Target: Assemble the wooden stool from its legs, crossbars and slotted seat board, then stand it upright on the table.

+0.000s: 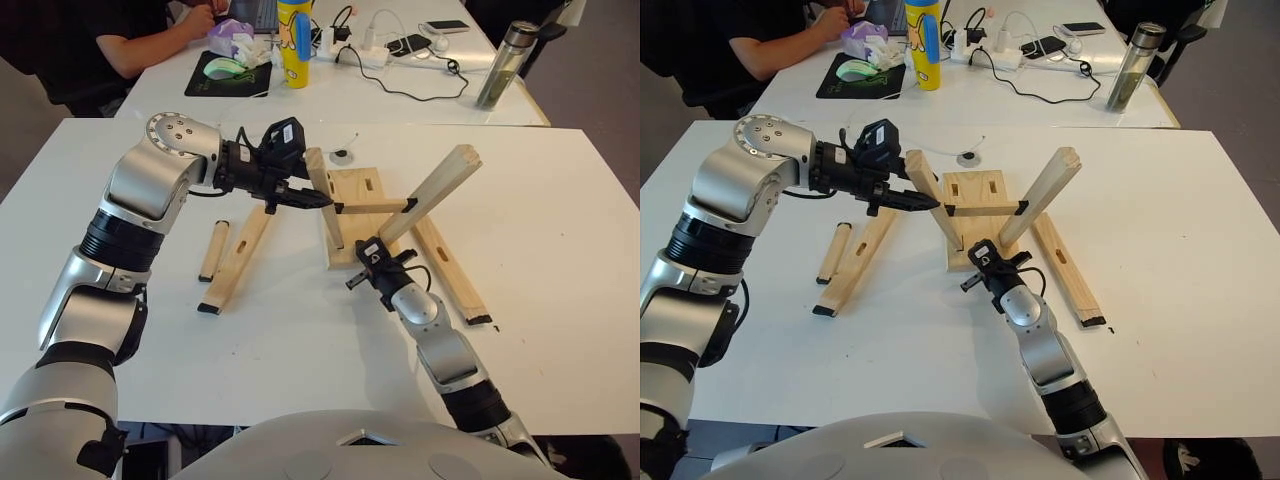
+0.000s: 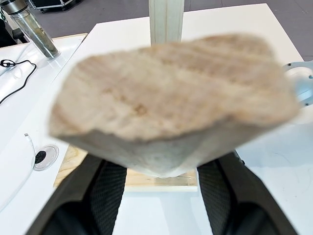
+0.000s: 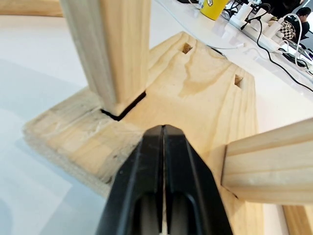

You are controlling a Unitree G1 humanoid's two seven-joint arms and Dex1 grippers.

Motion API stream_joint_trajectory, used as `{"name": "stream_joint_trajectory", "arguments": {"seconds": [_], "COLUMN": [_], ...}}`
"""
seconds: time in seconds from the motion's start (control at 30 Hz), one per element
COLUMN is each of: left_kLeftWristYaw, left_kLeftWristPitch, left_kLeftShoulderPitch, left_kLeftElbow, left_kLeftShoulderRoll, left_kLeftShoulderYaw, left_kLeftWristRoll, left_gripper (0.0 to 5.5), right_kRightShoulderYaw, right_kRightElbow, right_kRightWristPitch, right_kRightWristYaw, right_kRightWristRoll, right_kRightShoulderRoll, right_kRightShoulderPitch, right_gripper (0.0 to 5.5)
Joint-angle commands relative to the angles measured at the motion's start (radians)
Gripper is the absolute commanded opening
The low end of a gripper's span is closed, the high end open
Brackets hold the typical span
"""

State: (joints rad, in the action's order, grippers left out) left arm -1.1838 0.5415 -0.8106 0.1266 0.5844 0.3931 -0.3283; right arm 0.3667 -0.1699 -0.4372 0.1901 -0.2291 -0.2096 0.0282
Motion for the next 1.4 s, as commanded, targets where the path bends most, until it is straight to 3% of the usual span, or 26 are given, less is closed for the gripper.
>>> {"name": "stream_joint_trajectory", "arguments": {"seconds": [0.03,0.37,0.63,0.73,0.8,1.13,1.33,1.4], "left_kLeftWristYaw": [0.038,0.039,0.122,0.184,0.213,0.257,0.529,0.571], "left_kLeftWristPitch": [0.063,0.037,-0.039,-0.101,-0.114,0.134,0.153,0.177], "left_kLeftShoulderPitch": [0.148,0.176,0.179,0.192,0.214,0.452,0.56,0.539], "left_kLeftElbow": [0.079,0.146,0.217,0.214,0.163,-0.236,-0.387,-0.432], "left_kLeftShoulderRoll": [-0.079,-0.087,-0.1,-0.101,-0.095,0.098,-0.101,-0.146], "left_kLeftShoulderYaw": [0.201,0.212,0.098,0.007,-0.063,-0.349,-0.511,-0.574], "left_kLeftWristRoll": [0.133,0.148,0.129,0.112,0.089,-0.068,-0.146,-0.224], "left_gripper": [2.07,2.07,2.07,2.07,2.51,3.74,3.74,3.49], "right_kRightShoulderYaw": [0.077,0.094,0.087,0.069,0.05,0.014,-0.019,-0.023], "right_kRightElbow": [0.07,0.08,0.085,0.072,0.07,0.11,0.176,0.184], "right_kRightWristPitch": [-0.158,-0.172,-0.174,-0.187,-0.196,-0.2,-0.167,-0.167], "right_kRightWristYaw": [0.096,0.105,0.115,0.108,0.101,0.049,0.016,0.021], "right_kRightWristRoll": [0.03,0.041,0.055,0.065,0.073,0.068,0.063,0.068], "right_kRightShoulderRoll": [-0.001,0.007,0.013,0.025,0.033,0.086,0.118,0.118], "right_kRightShoulderPitch": [0.091,0.09,0.084,0.078,0.074,0.031,-0.022,-0.01], "right_gripper": [0.0,0.0,0.0,0.0,0.0,0.0,0.0,0.0]}}
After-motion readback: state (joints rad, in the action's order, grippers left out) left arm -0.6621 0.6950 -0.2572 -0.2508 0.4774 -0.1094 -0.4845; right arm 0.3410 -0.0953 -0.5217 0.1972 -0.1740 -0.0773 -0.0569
